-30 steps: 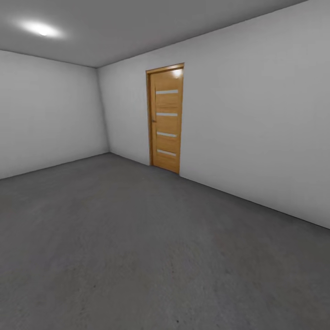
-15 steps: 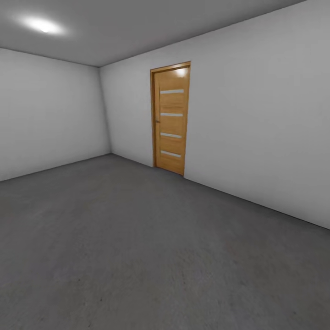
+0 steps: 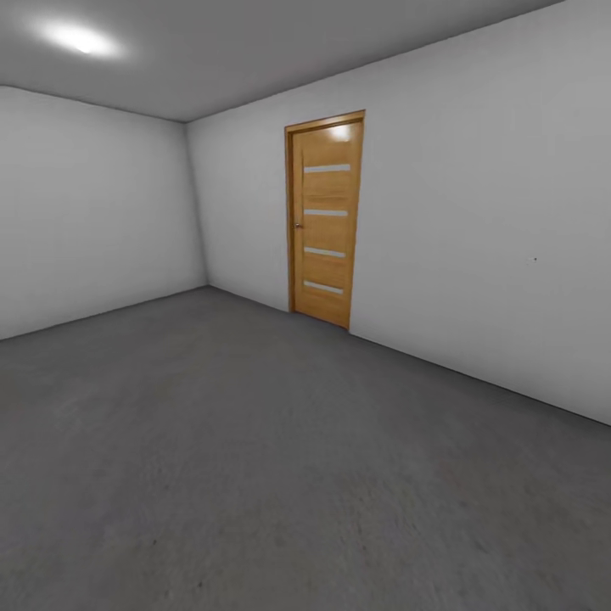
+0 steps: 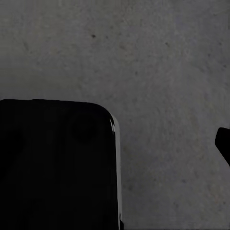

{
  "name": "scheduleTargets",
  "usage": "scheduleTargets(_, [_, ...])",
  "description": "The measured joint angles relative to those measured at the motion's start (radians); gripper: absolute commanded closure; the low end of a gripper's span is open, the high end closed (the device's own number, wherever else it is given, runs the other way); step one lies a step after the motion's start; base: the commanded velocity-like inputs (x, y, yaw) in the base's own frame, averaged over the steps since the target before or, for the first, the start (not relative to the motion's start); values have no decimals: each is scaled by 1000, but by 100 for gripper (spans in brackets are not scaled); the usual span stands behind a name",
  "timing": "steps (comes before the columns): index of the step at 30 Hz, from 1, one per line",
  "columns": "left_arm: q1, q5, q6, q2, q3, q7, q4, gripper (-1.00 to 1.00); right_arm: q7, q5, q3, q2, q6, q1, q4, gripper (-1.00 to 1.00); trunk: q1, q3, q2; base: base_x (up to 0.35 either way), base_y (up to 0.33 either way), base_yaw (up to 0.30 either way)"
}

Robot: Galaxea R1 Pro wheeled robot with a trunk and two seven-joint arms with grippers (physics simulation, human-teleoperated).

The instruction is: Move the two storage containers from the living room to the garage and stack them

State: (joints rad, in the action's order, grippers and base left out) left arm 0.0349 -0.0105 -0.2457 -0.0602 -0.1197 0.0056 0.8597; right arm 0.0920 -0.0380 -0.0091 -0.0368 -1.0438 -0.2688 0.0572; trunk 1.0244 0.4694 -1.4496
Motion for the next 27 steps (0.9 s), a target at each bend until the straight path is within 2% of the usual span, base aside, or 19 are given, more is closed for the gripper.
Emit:
scheduleTargets(22, [0, -1, 0, 0, 0, -1, 0, -100, 0, 0, -1, 0, 0, 0, 0, -100, 0, 0, 0, 234, 258, -242])
scheduleTargets(27, [0, -1, 0, 0, 0, -1, 0, -100, 0, 0, -1, 0, 0, 0, 0, -100, 0, 0, 0, 181, 284, -80])
